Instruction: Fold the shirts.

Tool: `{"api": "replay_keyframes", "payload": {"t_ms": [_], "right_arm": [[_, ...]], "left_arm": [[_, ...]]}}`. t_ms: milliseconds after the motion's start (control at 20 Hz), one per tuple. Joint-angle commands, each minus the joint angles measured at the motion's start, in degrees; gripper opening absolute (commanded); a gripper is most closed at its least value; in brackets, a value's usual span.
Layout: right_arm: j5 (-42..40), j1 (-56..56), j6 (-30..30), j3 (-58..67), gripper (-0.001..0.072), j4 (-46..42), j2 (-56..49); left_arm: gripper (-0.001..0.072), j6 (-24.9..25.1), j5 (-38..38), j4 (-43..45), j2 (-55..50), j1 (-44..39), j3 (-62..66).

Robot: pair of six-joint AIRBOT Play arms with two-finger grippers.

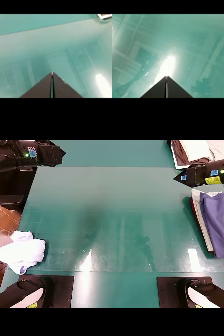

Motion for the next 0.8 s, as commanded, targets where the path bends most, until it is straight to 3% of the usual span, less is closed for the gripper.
{"api": "replay_keyframes", "payload": {"t_ms": [0,750], "right_arm": [[-0.09,0.31,-0.02,0.04,0.0013,0.09,0.00],[-0.04,0.31,0.00,0.04,0.0013,0.11,0.00]], "left_arm": [[0.0025,-0.02,0.02,0.02,0.04,-0.02,0.00],[0.0025,-0.04,0.15,2.03,0.48,0.72,0.26]]}}
